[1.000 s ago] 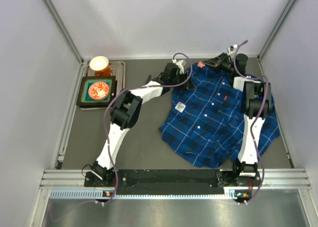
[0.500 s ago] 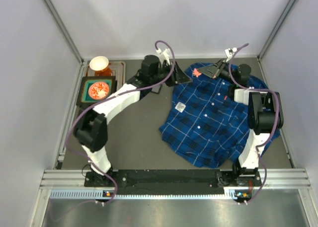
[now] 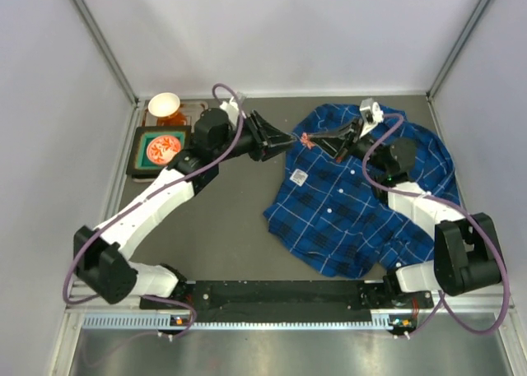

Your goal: Remove the brooch from the garment

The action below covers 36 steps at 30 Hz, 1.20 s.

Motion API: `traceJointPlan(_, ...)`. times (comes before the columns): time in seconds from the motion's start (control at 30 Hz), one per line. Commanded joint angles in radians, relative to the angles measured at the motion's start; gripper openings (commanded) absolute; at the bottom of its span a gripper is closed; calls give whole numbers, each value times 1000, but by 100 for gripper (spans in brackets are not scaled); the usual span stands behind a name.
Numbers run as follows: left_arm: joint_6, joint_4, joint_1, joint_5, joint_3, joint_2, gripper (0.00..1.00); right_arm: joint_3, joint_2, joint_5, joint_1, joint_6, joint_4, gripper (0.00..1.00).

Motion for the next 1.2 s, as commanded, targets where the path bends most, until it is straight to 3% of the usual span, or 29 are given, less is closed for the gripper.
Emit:
traceJointPlan(0.0, -93, -111, 4, -129, -6, -155, 44, -83, -4, 30, 39, -58, 276, 0)
traceJointPlan(0.13, -105, -249, 19, -140, 65, -161, 53, -134, 4, 61, 94, -34, 432, 0)
traceJointPlan(0.23, -162, -263, 21, -93, 71, -143, 69, -142, -4, 88, 128, -68, 431, 0)
traceJointPlan(0.3, -184, -295, 19, -85, 86, -132, 74, -140, -11, 104, 143, -94, 418, 0)
traceJointPlan(0.47, -205, -577, 22, -86, 218, -21, 64, -142, -40, 121, 190, -213, 354, 0)
traceJointPlan(0.6, -234, -570, 22, -79, 212, -14, 54, -162, -59, 119, 221, -323, 328, 0)
traceJointPlan(0.97, -287, -601, 22, -111, 181, -18, 51, -185, -117, 131, 275, -510, 230, 0)
traceJointPlan(1.17, -293, -607, 21, -111, 183, -17, 43, -165, -126, 148, 304, -586, 150, 0)
